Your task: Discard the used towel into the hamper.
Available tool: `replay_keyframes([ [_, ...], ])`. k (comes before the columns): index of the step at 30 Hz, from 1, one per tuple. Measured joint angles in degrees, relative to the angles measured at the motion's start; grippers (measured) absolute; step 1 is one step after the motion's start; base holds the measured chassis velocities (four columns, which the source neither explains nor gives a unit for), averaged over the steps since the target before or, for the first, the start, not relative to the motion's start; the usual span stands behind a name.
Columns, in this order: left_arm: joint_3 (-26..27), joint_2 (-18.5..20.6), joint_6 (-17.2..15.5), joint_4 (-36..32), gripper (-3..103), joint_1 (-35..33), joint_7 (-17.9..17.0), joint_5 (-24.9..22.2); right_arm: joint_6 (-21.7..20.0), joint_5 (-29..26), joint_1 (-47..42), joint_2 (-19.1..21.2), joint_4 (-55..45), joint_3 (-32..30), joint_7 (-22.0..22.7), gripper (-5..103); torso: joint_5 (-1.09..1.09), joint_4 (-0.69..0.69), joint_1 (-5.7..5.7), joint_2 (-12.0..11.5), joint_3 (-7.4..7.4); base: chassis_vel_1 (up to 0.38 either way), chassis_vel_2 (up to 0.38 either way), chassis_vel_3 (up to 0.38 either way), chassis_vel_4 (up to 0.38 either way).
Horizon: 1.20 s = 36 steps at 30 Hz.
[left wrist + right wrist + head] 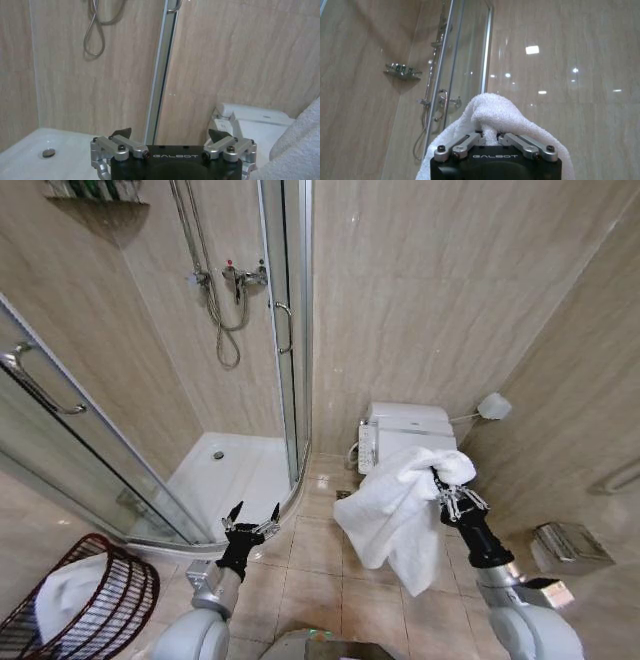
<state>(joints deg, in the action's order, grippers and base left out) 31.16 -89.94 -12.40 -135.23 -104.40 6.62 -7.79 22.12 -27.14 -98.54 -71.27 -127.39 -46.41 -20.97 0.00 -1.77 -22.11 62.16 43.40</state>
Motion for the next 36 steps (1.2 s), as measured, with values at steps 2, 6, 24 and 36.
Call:
replay_keyframes([
  [2, 0.0, 0.0, 0.0, 0.0, 100, 0.0, 0.0, 0.0, 0.03, -0.02, 0.02, -0.02, -0.02, -0.02, 0.0, 8, 0.0, 0.0, -0.19, 0.4, 0.22, 0.0, 0.0, 0.0, 0.0],
  [6, 0.0, 0.0, 0.0, 0.0, 100, 0.0, 0.0, 0.0, 0.15, -0.03, -0.09, -0.16, -0.02, 0.05, -0.06, 8, 0.0, 0.0, -0.69, 1.54, 0.83, 0.0, 0.0, 0.0, 0.0],
  [24, 0.0, 0.0, 0.0, 0.0, 100, 0.0, 0.0, 0.0, 0.67, -0.11, -0.41, -0.32, 0.48, -0.08, -0.29, 8, 0.0, 0.0, -3.18, 7.16, 3.99, 0.0, 0.0, 0.0, 0.0],
  [36, 0.0, 0.0, 0.0, 0.0, 100, 0.0, 0.0, 0.0, 0.67, -0.15, 0.03, -0.38, 0.83, 0.25, -0.35, 8, 0.0, 0.0, -4.89, 10.86, 5.97, 0.0, 0.0, 0.0, 0.0],
])
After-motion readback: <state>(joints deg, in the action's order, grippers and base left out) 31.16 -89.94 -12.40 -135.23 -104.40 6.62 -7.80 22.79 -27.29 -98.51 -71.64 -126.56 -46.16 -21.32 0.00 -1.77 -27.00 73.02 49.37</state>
